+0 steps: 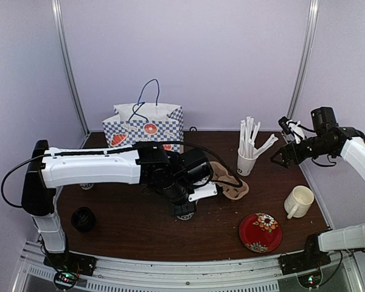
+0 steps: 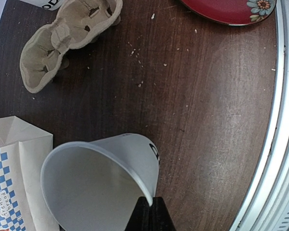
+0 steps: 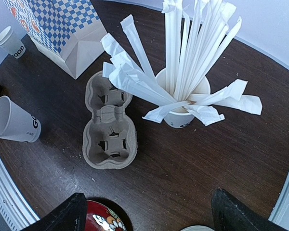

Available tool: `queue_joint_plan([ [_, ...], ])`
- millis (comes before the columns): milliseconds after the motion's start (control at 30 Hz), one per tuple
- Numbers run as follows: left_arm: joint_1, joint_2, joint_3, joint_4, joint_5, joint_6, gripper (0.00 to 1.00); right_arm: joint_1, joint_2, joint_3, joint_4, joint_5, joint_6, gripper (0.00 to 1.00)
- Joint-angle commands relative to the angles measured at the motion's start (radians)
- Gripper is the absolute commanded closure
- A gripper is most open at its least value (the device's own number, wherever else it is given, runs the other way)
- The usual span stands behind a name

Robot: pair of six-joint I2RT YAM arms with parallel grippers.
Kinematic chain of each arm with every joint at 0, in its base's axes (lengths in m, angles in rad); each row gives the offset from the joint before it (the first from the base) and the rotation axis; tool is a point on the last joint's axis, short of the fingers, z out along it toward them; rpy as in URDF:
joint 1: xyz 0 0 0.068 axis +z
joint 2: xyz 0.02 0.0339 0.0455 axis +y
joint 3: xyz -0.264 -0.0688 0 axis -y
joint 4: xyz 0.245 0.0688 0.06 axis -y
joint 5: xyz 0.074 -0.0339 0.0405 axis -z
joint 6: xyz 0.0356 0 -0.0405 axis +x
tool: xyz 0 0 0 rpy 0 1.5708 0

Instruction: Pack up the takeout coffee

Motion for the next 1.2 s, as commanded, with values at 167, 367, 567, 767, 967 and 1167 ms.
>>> queue_joint_plan([
  [167, 0.032, 0.037, -0.043, 0.116, 0.062, 0.011, 1.00, -0.007, 0.015, -0.015, 0.034, -0.013, 0.005, 0.08],
  [367, 0.045, 0.045, -0.052, 0.120, 0.072, 0.012, 0.95, -0.006, 0.026, -0.015, 0.035, -0.020, 0.007, 0.08],
  [567, 0.047, 0.037, -0.035, 0.086, 0.058, 0.024, 0.80, -0.007, 0.038, 0.004, 0.026, -0.031, 0.008, 0.08],
  [767, 0.047, -0.071, 0.049, -0.012, 0.045, 0.013, 0.67, -0.006, 0.035, 0.047, -0.014, -0.092, -0.014, 0.07],
  [967, 0.072, -0.269, 0.011, -0.051, -0.132, -0.092, 0.45, -0.006, 0.019, 0.035, 0.003, -0.155, -0.022, 0.05],
  [1167, 0.320, -0.382, -0.123, -0.257, -0.253, -0.422, 0.48, -0.006, 0.035, 0.002, 0.028, -0.157, -0.025, 0.06],
])
